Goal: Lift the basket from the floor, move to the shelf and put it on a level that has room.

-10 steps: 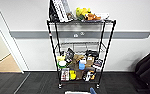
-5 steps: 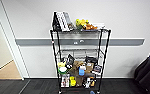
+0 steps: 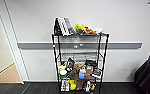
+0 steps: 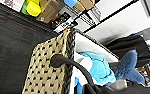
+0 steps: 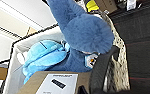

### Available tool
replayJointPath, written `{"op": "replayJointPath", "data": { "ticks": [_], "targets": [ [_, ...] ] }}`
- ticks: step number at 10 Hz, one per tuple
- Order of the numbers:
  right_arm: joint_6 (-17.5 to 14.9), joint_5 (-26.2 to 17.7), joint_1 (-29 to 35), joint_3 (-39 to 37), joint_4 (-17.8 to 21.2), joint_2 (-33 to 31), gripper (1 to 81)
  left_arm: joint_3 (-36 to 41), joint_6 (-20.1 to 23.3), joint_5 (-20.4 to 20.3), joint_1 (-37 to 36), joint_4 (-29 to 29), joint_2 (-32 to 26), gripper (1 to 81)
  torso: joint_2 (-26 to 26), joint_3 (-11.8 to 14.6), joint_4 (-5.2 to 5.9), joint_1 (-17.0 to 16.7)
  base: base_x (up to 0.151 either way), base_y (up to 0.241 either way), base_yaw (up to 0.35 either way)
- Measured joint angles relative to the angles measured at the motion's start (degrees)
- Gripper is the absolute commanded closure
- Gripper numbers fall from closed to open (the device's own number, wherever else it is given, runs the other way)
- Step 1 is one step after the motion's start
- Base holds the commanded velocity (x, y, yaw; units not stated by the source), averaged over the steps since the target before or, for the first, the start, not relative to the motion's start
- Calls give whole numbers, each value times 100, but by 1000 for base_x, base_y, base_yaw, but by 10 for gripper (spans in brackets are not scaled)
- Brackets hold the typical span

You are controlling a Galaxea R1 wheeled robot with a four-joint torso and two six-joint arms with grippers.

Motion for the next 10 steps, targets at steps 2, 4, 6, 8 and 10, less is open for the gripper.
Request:
{"op": "replayJointPath", "data": {
  "ticks": [2, 4, 6, 8, 10],
  "targets": [
    [4, -7, 0, 0, 0, 0, 811, -9, 0, -2, 0, -2, 11, 811, 2, 0, 0, 0, 0, 0, 0],
    [4, -7, 0, 0, -2, -2, 811, -9, 0, -5, 0, -2, 9, 811, 5, 2, 0, -2, 0, 0, 0],
    [1, -7, -5, 79, -5, -52, 811, 107, 2, -9, 5, -2, -61, 811, 5, 2, 0, -2, 0, 0, 0],
    [-5, 22, -5, 334, -10, -204, 811, 474, 4, -296, 118, -4, -250, 811, 5, 2, 0, -2, 0, 0, 0],
    [-2, 138, -2, 700, -10, -408, 811, 868, 2, -685, 228, -26, -438, 811, 5, 2, 0, -5, 0, 0, 0]
  ]
}}
